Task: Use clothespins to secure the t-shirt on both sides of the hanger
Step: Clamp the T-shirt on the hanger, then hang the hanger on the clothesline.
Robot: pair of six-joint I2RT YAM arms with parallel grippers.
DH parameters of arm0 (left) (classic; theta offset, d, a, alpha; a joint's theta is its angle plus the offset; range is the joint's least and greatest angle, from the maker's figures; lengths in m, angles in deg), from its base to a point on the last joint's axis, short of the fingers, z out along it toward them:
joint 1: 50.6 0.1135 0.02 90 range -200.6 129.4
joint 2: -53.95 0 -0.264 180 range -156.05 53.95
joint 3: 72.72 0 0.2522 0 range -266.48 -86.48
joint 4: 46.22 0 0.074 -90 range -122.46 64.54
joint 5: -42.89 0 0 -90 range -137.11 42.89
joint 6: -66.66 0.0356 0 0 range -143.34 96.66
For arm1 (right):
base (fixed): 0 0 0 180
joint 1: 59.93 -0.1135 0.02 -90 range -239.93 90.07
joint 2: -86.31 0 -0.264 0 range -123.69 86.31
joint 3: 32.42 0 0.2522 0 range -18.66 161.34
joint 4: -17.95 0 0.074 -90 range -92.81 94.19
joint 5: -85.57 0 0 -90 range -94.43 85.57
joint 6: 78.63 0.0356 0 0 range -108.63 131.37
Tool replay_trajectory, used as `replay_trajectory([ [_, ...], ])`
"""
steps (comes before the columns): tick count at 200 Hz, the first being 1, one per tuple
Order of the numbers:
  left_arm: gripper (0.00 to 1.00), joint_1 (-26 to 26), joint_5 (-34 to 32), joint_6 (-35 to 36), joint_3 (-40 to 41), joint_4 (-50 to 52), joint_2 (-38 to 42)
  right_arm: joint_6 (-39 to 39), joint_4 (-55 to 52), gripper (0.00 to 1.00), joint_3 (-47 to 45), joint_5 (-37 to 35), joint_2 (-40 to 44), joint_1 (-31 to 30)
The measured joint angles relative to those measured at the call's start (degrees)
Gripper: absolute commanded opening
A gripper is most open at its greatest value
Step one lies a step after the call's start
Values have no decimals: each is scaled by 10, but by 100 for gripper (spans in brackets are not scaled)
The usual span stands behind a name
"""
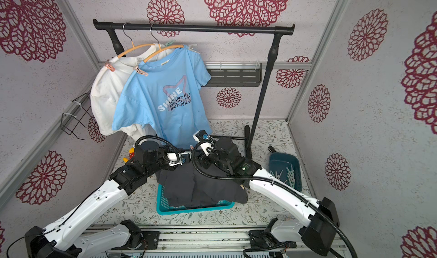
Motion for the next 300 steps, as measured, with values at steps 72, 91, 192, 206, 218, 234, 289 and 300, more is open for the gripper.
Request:
replay_trajectory([
  [72, 0, 0, -9, -4, -2, 0, -5, -71, -3, 64, -39, 11, 28, 1],
  [91, 0, 0, -17, -6, -2, 0, -7, -77, -5, 65, -39, 10, 42, 1],
  [192, 0, 0, -40, -37, -37, 26, 2, 57, -184, 60, -42, -163, 216, 1],
  [206, 0, -1, -43, -39, -45, 33, 5, 71, -206, 59, -47, -182, 228, 1],
  [218, 0, -5, -47, -42, -53, 38, 6, 78, -219, 57, -52, -195, 233, 1],
  [234, 0, -11, -55, -44, -61, 44, 7, 86, -234, 54, -55, -209, 226, 1],
  [289, 0, -39, -71, -56, -85, 82, 17, 83, -251, 48, -38, -238, 142, 1],
  [300, 0, -43, -76, -59, -91, 91, 19, 79, -252, 46, -29, -241, 128, 1],
])
